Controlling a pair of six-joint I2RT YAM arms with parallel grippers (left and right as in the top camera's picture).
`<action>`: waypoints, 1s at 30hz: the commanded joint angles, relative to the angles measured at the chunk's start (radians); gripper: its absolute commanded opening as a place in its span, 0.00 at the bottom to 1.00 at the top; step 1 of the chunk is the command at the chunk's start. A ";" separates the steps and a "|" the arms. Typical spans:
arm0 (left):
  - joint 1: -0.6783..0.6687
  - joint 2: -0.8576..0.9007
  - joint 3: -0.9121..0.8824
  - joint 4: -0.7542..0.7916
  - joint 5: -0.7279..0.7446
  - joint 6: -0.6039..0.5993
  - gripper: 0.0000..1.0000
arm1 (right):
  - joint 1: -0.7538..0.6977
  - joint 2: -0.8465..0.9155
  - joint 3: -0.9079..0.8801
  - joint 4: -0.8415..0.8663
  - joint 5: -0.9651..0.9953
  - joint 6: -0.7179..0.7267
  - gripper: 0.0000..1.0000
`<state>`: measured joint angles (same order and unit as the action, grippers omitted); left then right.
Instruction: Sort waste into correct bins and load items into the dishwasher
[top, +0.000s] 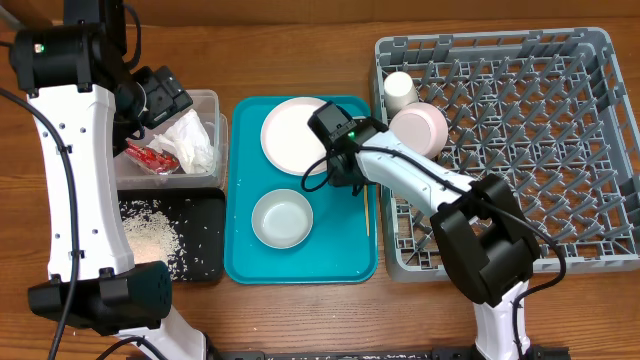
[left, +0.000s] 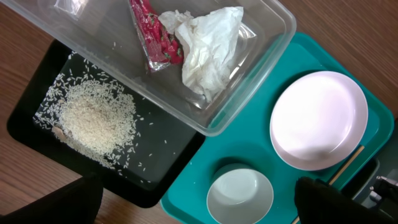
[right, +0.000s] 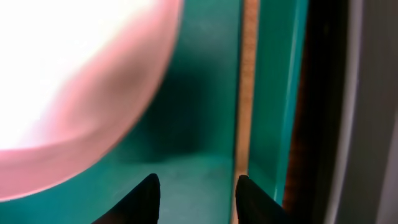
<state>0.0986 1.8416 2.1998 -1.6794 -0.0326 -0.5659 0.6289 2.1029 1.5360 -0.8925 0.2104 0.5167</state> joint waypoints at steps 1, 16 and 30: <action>-0.002 -0.009 0.002 0.002 0.003 0.012 1.00 | -0.003 -0.019 -0.027 0.017 0.025 0.027 0.42; -0.001 -0.009 0.002 0.002 0.003 0.012 1.00 | -0.003 -0.017 -0.090 0.060 -0.092 0.038 0.15; -0.007 -0.009 0.002 0.002 0.003 0.012 1.00 | -0.041 -0.119 0.145 -0.144 -0.089 0.023 0.04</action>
<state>0.0978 1.8416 2.1998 -1.6794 -0.0326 -0.5659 0.6075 2.0884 1.5787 -1.0180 0.1200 0.5495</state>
